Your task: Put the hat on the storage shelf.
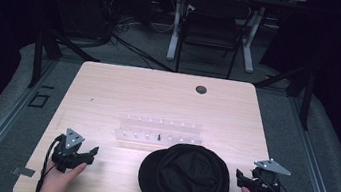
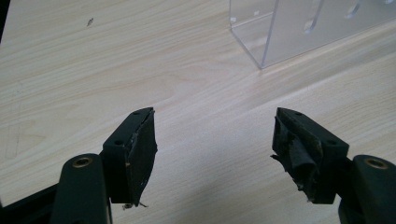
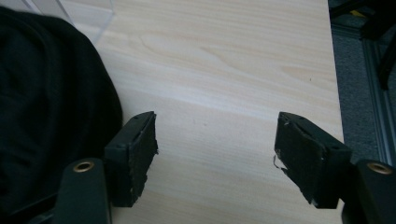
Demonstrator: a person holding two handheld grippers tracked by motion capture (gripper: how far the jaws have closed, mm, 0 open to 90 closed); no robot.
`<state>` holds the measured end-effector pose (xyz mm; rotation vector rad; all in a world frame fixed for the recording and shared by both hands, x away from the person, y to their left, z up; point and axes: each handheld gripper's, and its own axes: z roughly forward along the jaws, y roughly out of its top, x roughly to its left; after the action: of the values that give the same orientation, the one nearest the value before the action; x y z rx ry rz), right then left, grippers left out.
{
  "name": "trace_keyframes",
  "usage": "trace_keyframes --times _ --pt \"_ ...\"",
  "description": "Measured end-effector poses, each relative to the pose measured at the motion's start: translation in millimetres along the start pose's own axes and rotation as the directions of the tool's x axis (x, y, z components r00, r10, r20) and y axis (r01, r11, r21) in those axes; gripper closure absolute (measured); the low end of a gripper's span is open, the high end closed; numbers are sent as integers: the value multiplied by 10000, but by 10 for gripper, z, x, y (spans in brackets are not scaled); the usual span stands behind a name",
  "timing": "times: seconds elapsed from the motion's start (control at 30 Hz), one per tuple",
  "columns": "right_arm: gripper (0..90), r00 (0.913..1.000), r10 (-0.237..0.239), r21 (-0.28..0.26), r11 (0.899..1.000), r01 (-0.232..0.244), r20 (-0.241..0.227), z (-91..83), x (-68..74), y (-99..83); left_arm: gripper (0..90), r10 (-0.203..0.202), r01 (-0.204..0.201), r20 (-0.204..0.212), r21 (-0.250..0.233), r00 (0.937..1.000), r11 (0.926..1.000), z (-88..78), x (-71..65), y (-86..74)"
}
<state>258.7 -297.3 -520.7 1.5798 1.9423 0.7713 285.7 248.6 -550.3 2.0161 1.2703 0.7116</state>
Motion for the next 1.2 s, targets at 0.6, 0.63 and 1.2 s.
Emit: trace_keyframes --times 0.6,0.63,1.2 --pt "425 9886 160 1768 9842 109 -1500 -306 -2 570 345 -546 532 374 372 9978 9979 51 -2 -25" --pt "425 9880 176 1861 9825 113 -1532 -314 5 587 346 -465 449 394 411 9981 9981 51 -3 -24" --pt "446 9766 779 3570 9341 -13 -2003 -290 120 855 346 -244 219 510 485 9984 9986 79 -50 -26"
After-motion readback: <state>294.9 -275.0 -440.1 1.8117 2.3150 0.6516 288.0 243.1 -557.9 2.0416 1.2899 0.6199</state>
